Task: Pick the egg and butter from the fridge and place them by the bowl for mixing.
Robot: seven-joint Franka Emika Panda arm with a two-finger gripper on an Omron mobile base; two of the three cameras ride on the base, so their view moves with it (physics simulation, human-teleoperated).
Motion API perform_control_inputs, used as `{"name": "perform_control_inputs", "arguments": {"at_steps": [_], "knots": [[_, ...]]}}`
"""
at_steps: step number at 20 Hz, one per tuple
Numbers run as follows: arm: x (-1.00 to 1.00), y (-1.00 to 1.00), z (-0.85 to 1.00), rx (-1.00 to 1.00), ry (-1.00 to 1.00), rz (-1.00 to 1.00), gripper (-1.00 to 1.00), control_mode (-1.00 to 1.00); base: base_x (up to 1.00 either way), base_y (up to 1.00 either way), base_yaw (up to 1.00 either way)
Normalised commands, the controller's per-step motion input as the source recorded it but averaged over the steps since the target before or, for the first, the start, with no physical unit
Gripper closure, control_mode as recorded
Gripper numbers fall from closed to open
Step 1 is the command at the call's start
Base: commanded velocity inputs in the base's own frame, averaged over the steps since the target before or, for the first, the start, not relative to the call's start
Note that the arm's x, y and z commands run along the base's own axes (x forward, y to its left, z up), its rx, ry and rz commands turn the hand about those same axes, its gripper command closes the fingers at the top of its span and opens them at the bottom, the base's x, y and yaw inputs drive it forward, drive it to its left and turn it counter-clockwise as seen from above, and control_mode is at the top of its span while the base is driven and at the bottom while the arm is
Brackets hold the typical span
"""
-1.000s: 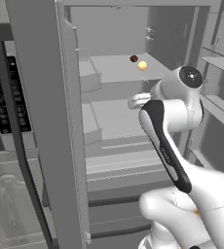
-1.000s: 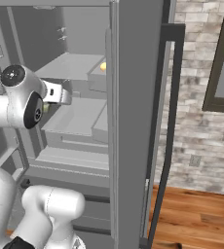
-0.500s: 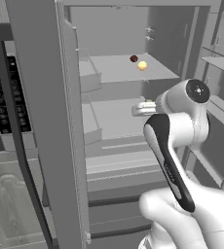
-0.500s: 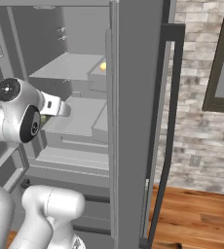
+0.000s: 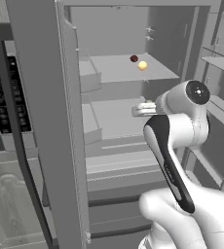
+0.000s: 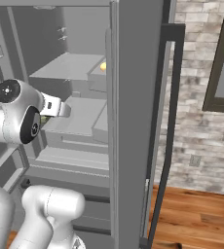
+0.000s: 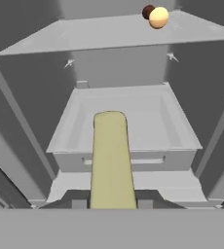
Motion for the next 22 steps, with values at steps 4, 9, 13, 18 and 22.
{"name": "perform_control_inputs", "arguments": {"at_steps": [4,9,13,18,22], "knots": [[0.0,0.0,0.0,0.0,0.0,0.0,1.0,1.0,-0.45,0.0,0.06],[0.0,0.0,0.0,0.0,0.0,0.0,1.0,1.0,-0.57,0.01,0.09],[0.0,0.0,0.0,0.0,0.0,0.0,1.0,1.0,-0.6,0.03,0.11],[0.0,0.0,0.0,0.0,0.0,0.0,1.0,1.0,-0.6,0.01,0.1],[0.0,0.0,0.0,0.0,0.0,0.0,1.0,1.0,-0.58,0.0,0.08]]}}
